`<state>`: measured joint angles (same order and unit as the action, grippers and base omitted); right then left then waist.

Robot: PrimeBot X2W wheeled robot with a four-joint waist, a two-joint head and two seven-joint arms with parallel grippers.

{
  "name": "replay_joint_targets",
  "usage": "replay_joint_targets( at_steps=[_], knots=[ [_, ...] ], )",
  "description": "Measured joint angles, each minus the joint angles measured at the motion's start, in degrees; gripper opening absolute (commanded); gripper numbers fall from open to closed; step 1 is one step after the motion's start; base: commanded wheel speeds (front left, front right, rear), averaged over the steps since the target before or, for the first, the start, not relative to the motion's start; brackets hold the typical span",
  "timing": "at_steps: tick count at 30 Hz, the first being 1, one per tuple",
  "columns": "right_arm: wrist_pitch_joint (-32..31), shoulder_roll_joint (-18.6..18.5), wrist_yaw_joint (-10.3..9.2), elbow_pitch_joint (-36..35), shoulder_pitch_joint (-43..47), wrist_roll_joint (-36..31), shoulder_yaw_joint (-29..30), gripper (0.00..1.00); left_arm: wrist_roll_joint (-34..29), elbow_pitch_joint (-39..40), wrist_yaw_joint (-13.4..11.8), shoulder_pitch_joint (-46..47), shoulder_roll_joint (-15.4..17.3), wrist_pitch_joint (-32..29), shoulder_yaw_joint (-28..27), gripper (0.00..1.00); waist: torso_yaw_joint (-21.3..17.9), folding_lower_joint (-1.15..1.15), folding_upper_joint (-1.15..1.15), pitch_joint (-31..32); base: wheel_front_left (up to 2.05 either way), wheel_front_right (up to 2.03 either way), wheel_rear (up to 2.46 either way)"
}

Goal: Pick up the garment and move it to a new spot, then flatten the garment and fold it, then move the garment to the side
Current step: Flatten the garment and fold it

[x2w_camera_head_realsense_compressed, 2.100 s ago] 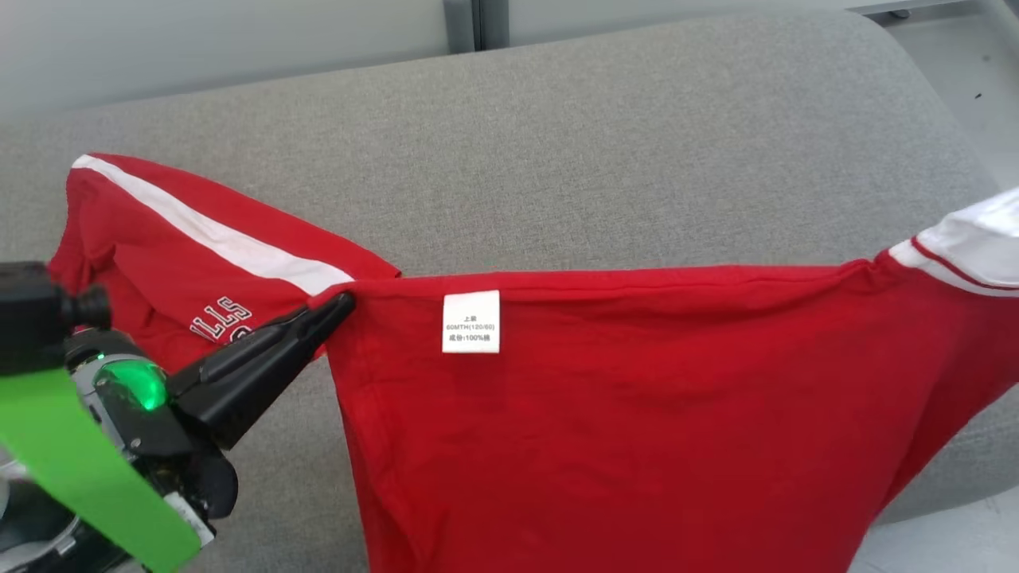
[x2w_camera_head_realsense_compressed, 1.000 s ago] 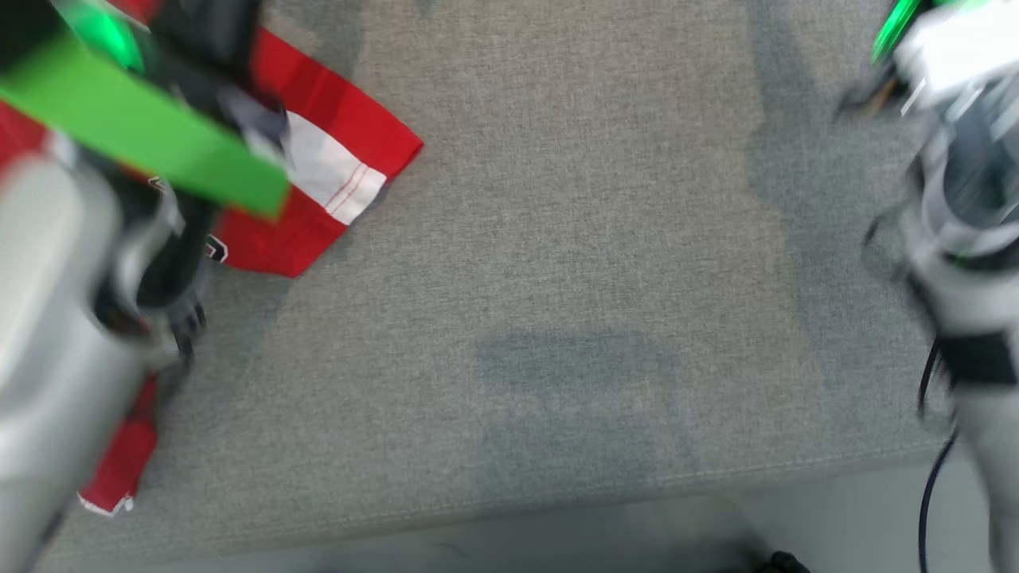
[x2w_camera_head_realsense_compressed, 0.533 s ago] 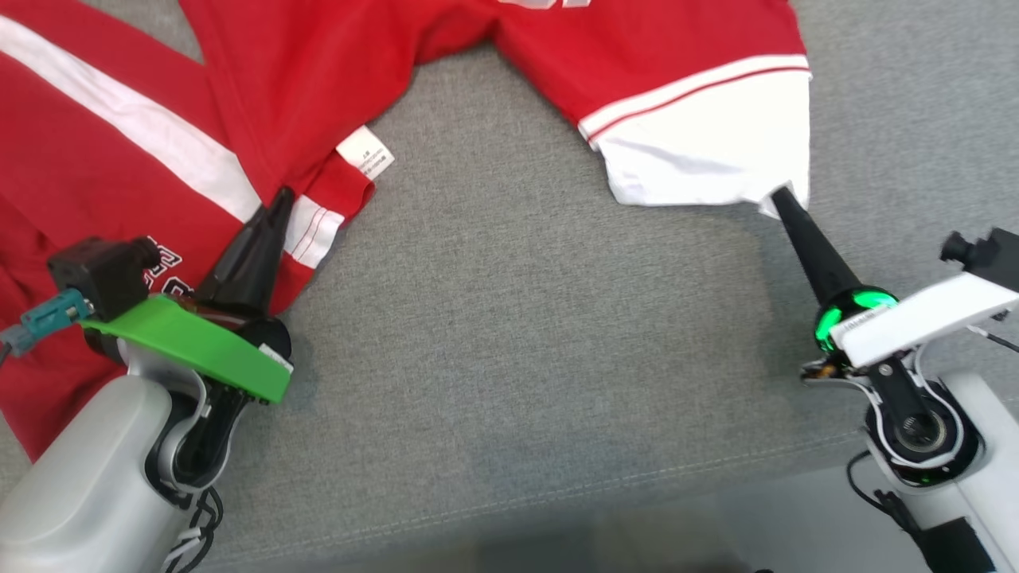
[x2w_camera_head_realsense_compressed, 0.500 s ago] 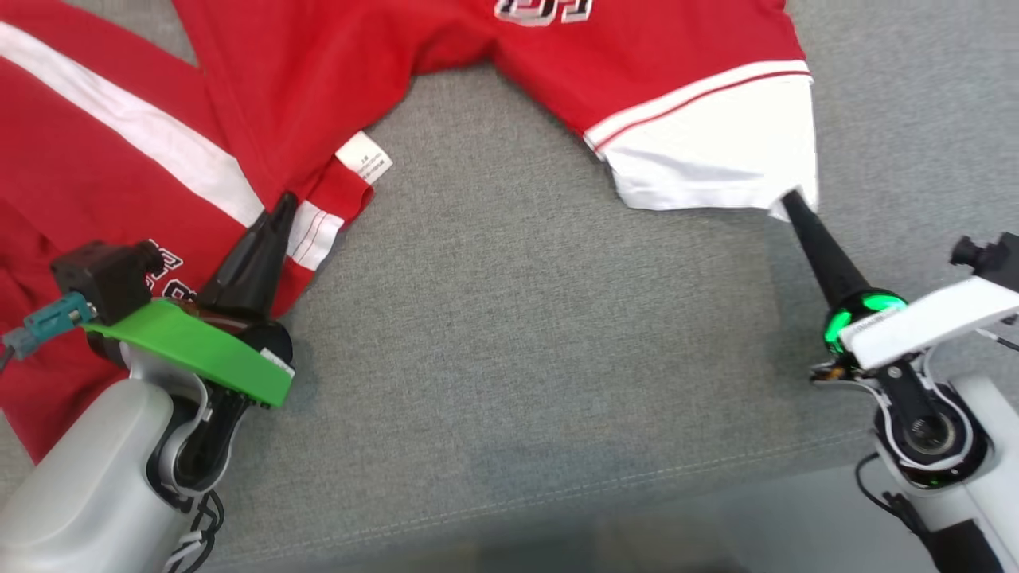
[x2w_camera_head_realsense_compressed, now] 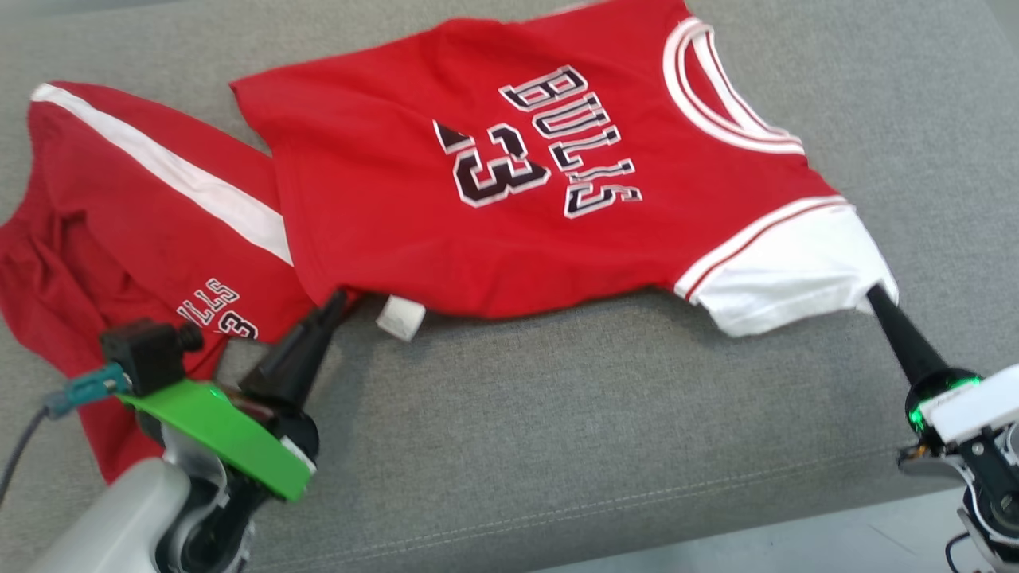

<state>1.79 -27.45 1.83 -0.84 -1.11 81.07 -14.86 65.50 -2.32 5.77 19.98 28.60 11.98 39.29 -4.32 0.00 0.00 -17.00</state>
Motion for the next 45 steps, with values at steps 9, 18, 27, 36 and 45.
replay_joint_targets(
  at_steps=[9, 18, 27, 36, 45],
  knots=[
    [-1.78, -1.25, -0.45, -1.65, 7.58, 3.21, 0.35, 0.0, 5.53, 5.39, -0.96, -9.12, 3.47, -5.42, 2.83, 0.0, 2.53, 0.0, 0.0, 4.19, 0.0, 0.0, 0.0],
    [-1.97, -2.01, -1.02, -2.79, 13.9, 4.41, 0.89, 0.0, 6.54, 7.81, -2.86, -13.58, 5.73, -6.42, 2.71, 0.0, 3.49, 0.0, 0.0, 3.79, 0.0, 0.0, 0.0],
    [-2.34, -3.21, -1.35, -2.31, 17.98, 5.22, 1.32, 0.0, 8.43, 9.87, -3.69, -16.13, 7.19, -7.24, 2.9, 0.0, 3.4, 0.0, 0.0, 2.79, 0.0, 0.0, 0.0],
    [-4.1, -4.45, 2.05, -7.47, 20.52, 9.14, 2.54, 0.0, 9.0, 14.62, -3.78, -17.08, 9.62, -7.21, 1.58, 0.0, 3.53, 0.0, 0.0, 2.05, 0.0, 0.0, 0.0],
    [-6.04, -6.53, 1.68, -5.14, 24.91, 9.9, 2.16, 0.0, 11.43, 15.23, -3.96, -20.22, 10.8, -8.34, 2.32, 0.0, 3.49, 0.0, 0.0, 2.02, 0.0, 0.0, 0.0]
  ],
)
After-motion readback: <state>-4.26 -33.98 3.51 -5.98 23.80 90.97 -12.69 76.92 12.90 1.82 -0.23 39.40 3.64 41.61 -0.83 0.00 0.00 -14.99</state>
